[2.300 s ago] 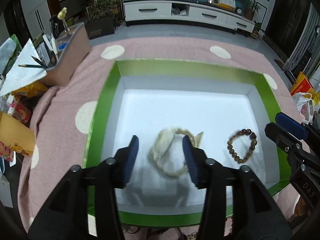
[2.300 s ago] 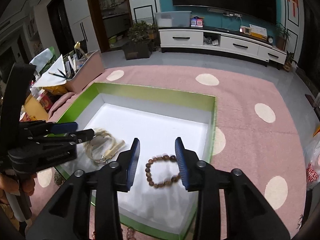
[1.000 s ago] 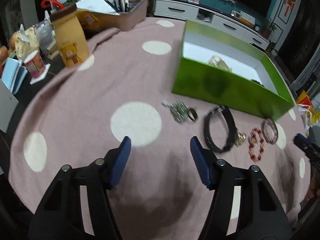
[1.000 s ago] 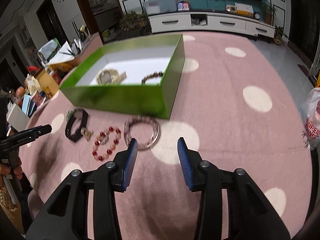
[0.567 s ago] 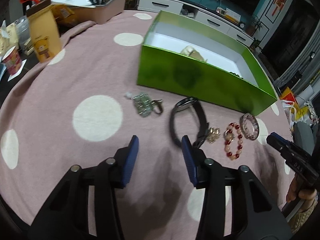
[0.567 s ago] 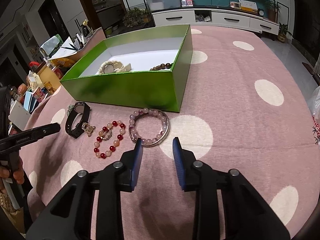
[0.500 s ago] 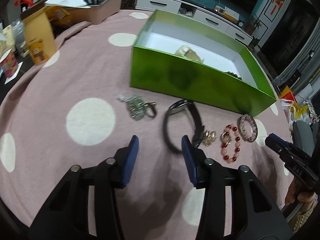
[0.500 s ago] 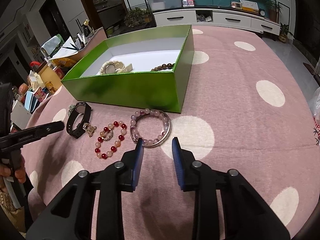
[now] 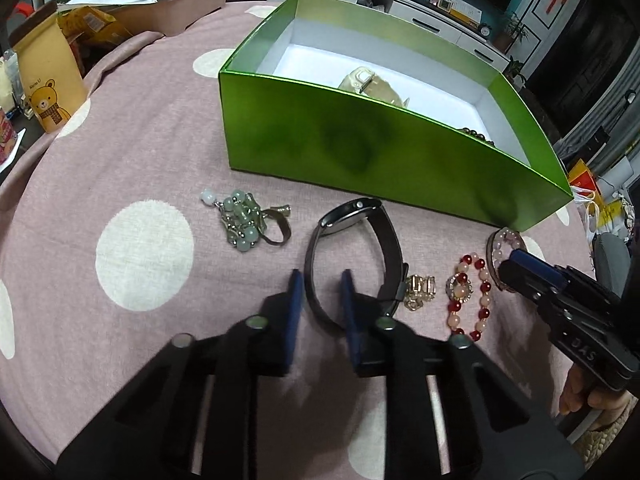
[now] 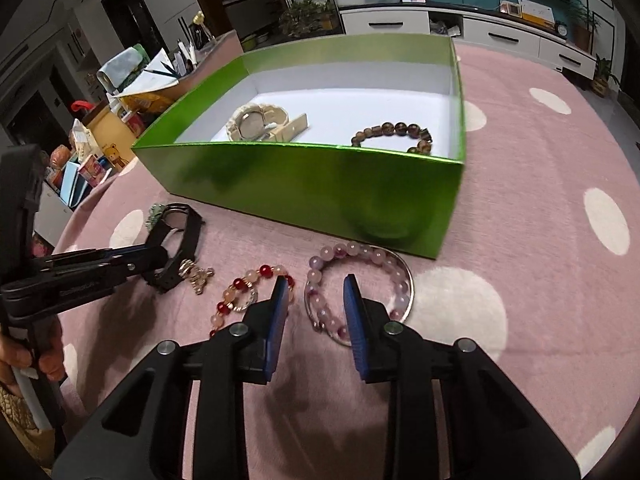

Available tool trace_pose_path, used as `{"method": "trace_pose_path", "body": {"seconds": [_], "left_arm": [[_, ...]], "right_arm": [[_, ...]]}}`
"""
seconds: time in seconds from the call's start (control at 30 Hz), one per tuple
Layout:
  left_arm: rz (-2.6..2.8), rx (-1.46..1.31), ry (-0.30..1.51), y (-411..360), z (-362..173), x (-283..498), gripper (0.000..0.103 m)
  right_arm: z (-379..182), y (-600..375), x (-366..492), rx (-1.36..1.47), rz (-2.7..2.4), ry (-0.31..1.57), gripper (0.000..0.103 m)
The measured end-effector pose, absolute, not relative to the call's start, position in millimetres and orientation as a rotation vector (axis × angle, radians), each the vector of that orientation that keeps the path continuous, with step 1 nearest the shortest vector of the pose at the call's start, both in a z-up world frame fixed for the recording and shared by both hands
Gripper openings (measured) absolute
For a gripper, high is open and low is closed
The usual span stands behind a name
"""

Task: Organize jewelry
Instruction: 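Move the left gripper to the black watch while the right gripper approaches the pink bead bracelet, then grasp the black watch with the left gripper while the right gripper grasps the pink bead bracelet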

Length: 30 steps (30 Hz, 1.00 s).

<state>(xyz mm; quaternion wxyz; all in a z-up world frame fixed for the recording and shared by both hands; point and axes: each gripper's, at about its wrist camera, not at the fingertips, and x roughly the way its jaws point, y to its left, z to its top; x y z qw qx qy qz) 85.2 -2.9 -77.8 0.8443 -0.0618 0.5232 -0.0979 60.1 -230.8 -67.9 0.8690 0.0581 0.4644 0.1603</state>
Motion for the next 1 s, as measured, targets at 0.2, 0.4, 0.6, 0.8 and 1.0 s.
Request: {"method": "trace_pose_path", "body": {"seconds": [0.2,0.4,0.6,0.8,1.0], "left_arm": [[-0.209,-0.120,1.101,-1.8,-78.6,87.2,0.010],[-0.212,-0.118,1.097,-3.1,-79.5,86.7,0.004],[-0.213,-0.113,1.074,-3.6,-71.5,78.4,0.004],[-0.214,-0.111,1.038,-1.6,-55.9,71.5,0.004],[-0.216,-0.116,1.000,0.6,-37.4,66.3,0.004]], "right_arm": [[-73.5,-233.6,67.3,0.154,0.365,0.985,0.016],[-72.5,-237.0,63.8,0.170,0.376,0.968,0.009],[-51.9,-254.0,53.6,0.259,0.397,0.902,0.007],[-29.5,-272.5,42.8,0.360,0.430,0.829,0.007],[-5.8,-277.5,35.0,0.384,0.457,0.771,0.007]]}}
